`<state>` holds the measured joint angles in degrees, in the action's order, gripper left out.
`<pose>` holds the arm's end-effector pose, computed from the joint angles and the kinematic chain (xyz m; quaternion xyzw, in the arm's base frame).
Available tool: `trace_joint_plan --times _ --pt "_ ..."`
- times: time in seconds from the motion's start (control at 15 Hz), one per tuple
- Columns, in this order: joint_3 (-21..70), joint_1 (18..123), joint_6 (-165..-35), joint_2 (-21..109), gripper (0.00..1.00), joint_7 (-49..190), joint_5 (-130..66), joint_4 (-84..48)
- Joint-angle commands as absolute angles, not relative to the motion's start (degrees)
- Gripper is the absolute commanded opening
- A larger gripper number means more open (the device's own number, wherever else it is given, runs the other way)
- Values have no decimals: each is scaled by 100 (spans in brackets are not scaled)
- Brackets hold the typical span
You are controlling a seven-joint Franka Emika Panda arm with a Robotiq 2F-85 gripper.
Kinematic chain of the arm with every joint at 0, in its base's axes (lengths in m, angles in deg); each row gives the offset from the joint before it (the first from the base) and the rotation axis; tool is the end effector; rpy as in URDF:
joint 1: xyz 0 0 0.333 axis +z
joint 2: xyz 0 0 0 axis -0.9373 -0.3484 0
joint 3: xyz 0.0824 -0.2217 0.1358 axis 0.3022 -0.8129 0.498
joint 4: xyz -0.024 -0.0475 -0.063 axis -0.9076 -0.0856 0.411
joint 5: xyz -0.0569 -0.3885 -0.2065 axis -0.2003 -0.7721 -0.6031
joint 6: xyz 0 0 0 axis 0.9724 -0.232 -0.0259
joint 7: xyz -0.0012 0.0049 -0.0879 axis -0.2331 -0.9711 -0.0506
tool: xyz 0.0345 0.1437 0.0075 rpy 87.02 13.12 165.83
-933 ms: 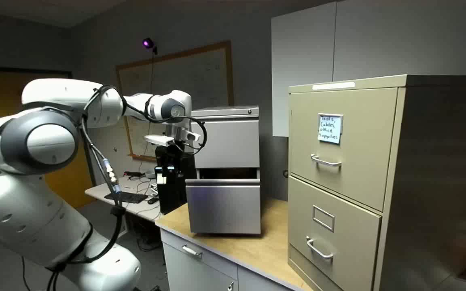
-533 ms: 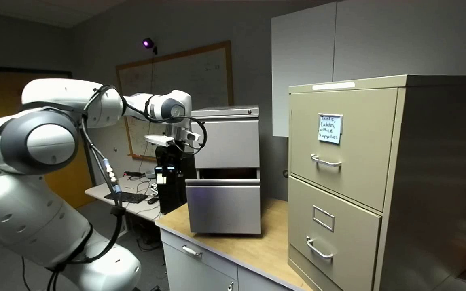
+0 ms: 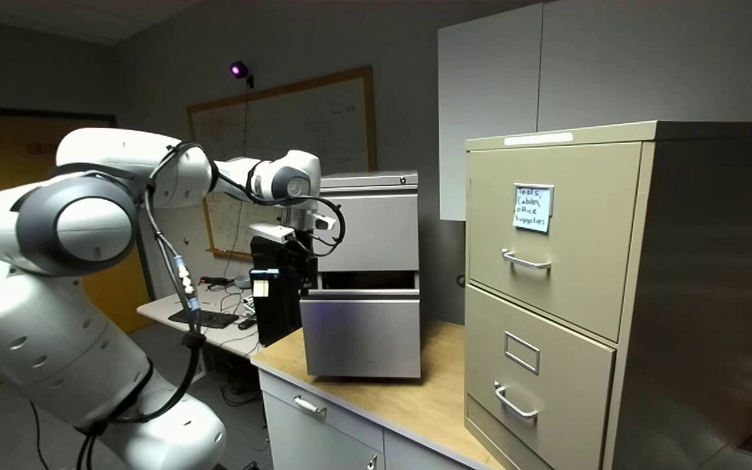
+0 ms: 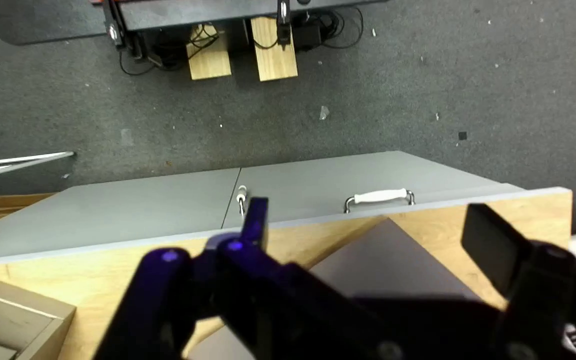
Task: Close the bottom drawer of the cabinet to the left.
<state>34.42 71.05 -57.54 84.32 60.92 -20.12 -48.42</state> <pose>0.4696 0.0871 0.4726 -0.9938 0.0731 0.0713 0.0441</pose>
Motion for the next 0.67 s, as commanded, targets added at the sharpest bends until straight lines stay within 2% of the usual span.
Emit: trace_joint_plan --times 0.0,0.07,0.6 --pt "3310 7007 -6627 8024 75 6086 -1879 -4971" --pt "3265 6987 -6955 7907 75 6051 -1812 -5065" --pt "2804 6901 -8953 6927 13 6014 -487 -5401"
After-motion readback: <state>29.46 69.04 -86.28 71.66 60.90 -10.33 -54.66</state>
